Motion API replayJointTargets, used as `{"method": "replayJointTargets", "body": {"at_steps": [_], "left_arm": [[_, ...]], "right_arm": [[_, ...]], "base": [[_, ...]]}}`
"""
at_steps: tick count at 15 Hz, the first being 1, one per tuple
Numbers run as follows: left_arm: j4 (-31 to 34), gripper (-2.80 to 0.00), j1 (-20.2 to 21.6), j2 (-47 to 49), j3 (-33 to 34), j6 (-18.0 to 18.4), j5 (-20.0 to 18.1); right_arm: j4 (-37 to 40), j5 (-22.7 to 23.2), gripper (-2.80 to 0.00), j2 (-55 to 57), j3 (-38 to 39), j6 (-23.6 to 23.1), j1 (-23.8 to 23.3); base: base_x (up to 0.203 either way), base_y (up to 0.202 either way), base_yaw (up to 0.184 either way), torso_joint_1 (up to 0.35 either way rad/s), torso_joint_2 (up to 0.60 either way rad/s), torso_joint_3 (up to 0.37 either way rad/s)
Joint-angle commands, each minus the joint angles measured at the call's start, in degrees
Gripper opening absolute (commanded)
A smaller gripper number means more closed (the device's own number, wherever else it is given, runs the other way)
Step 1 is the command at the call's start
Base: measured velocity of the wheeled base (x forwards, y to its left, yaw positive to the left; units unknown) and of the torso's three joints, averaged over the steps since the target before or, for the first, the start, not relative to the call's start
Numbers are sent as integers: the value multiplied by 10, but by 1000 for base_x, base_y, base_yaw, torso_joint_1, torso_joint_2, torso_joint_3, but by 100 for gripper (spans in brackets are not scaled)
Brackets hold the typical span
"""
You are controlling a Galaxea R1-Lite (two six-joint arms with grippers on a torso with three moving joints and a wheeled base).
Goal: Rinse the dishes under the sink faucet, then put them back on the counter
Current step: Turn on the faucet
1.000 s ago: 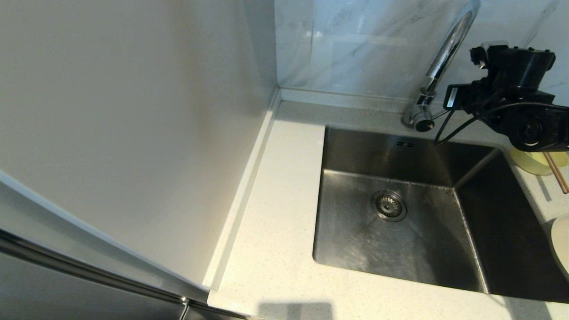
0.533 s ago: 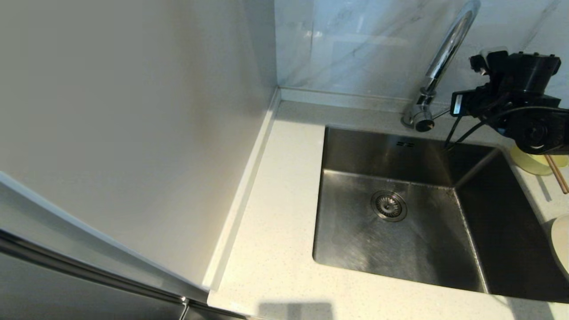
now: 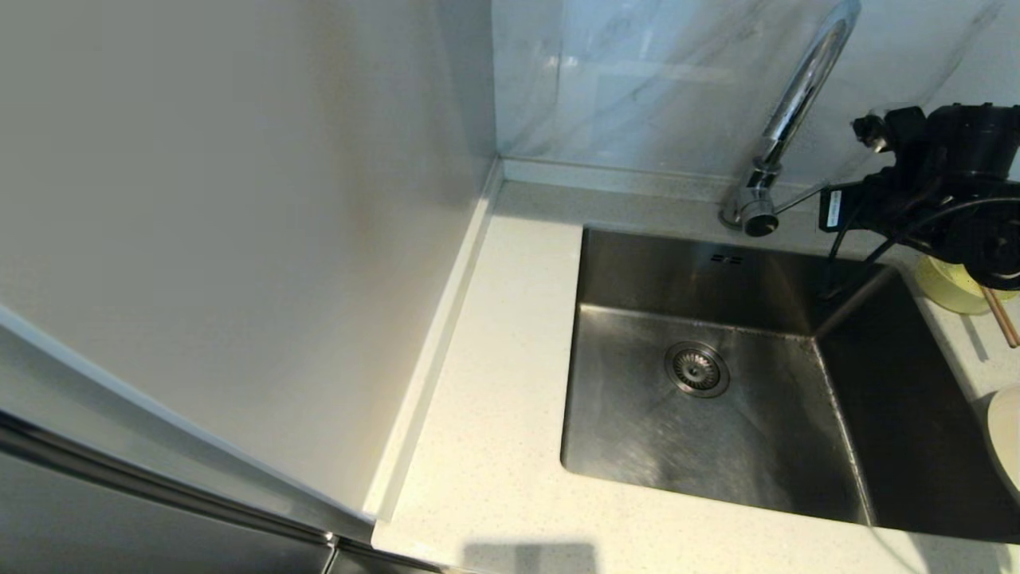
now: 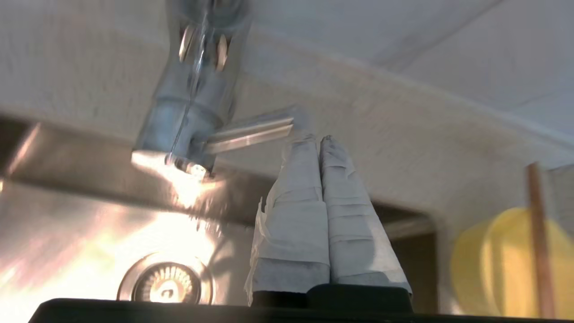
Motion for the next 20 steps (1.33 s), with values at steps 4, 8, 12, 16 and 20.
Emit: {"method": "replayJointTargets", "body": {"at_steps": [4, 8, 12, 16, 20], "left_arm": [[0, -280, -1, 0, 0, 0, 0], [0, -280, 0, 0, 0, 0, 0], [0, -280, 0, 0, 0, 0, 0], [0, -280, 0, 0, 1, 0, 0], [0, -280, 0, 0, 1, 0, 0]], "right_arm": [[0, -4, -280, 9, -70, 5, 1], [-2, -25, -280, 68, -110, 6, 8], [3, -24, -280, 65, -109, 5, 8], [25, -20, -280, 40, -76, 5, 8], [26, 5, -280, 8, -11, 4, 8]], "base": [[0, 0, 0, 0, 0, 0], [0, 0, 0, 0, 0, 0], [0, 0, 0, 0, 0, 0], [0, 0, 0, 0, 0, 0], [0, 0, 0, 0, 0, 0]]}}
